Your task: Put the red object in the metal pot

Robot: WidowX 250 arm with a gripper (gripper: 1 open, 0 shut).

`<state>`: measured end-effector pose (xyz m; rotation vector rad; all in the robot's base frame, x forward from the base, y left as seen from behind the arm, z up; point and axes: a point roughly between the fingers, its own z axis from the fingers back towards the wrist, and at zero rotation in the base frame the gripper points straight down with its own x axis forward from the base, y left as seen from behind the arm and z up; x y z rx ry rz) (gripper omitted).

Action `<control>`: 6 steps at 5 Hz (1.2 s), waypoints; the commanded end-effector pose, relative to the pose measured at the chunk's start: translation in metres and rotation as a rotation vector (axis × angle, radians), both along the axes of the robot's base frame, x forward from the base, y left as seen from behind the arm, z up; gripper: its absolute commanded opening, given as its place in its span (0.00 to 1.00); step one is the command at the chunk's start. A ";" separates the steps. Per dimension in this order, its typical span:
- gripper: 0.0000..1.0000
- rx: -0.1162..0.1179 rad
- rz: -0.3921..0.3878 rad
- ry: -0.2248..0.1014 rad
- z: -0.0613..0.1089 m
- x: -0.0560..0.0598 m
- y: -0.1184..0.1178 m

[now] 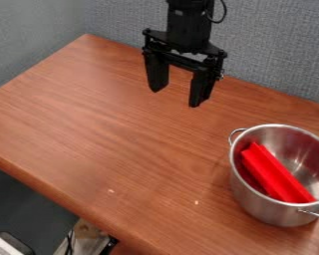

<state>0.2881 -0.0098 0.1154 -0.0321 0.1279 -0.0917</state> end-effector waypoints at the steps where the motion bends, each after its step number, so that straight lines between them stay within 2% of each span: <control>1: 1.00 -0.008 -0.006 -0.052 0.015 0.001 -0.003; 6: 1.00 -0.011 -0.008 -0.066 0.019 0.000 -0.006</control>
